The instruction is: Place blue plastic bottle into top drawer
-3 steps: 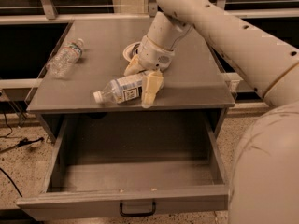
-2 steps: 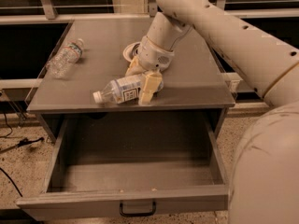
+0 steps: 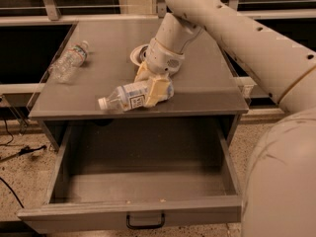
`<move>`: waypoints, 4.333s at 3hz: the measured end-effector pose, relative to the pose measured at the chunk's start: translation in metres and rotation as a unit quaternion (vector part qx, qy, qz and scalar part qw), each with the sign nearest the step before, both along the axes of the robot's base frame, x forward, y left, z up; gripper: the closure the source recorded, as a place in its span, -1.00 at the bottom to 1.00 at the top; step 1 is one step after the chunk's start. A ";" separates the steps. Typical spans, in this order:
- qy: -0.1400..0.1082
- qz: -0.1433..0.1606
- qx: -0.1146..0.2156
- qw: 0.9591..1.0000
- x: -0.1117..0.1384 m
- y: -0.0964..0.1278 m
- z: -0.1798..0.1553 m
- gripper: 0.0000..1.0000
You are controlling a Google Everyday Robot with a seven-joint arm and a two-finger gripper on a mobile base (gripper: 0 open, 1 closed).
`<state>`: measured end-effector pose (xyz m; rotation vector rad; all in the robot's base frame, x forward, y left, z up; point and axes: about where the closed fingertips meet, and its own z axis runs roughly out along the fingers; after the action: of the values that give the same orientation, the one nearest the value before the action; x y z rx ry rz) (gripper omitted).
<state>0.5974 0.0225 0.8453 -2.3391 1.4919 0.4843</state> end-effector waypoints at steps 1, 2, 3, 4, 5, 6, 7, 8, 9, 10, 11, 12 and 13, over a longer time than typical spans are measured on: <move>0.000 0.000 0.000 1.000 0.000 0.000 0.000 1.00; -0.010 -0.005 -0.001 1.000 -0.005 -0.006 0.018 1.00; -0.031 -0.034 -0.014 0.999 -0.027 -0.019 0.056 1.00; -0.041 -0.069 -0.030 0.996 -0.056 -0.030 0.070 1.00; -0.048 -0.119 -0.041 0.991 -0.086 -0.035 0.062 1.00; -0.043 -0.167 -0.041 0.984 -0.107 -0.026 0.009 1.00; -0.044 -0.165 -0.040 0.984 -0.106 -0.025 0.010 1.00; -0.020 -0.172 -0.019 0.985 -0.119 -0.022 -0.019 1.00; -0.006 -0.178 -0.006 0.984 -0.128 -0.020 -0.039 1.00; 0.002 -0.188 0.014 0.982 -0.136 -0.020 -0.060 1.00; -0.007 -0.188 0.030 0.982 -0.139 -0.020 -0.079 1.00; -0.011 -0.180 0.038 0.983 -0.141 -0.017 -0.099 1.00; -0.009 -0.170 0.039 0.985 -0.142 -0.014 -0.119 1.00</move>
Offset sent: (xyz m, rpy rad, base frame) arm -0.0165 -0.0211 0.0495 -0.0153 -0.0460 -0.0248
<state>0.4552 0.0084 0.7265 -1.9668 1.7826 0.4197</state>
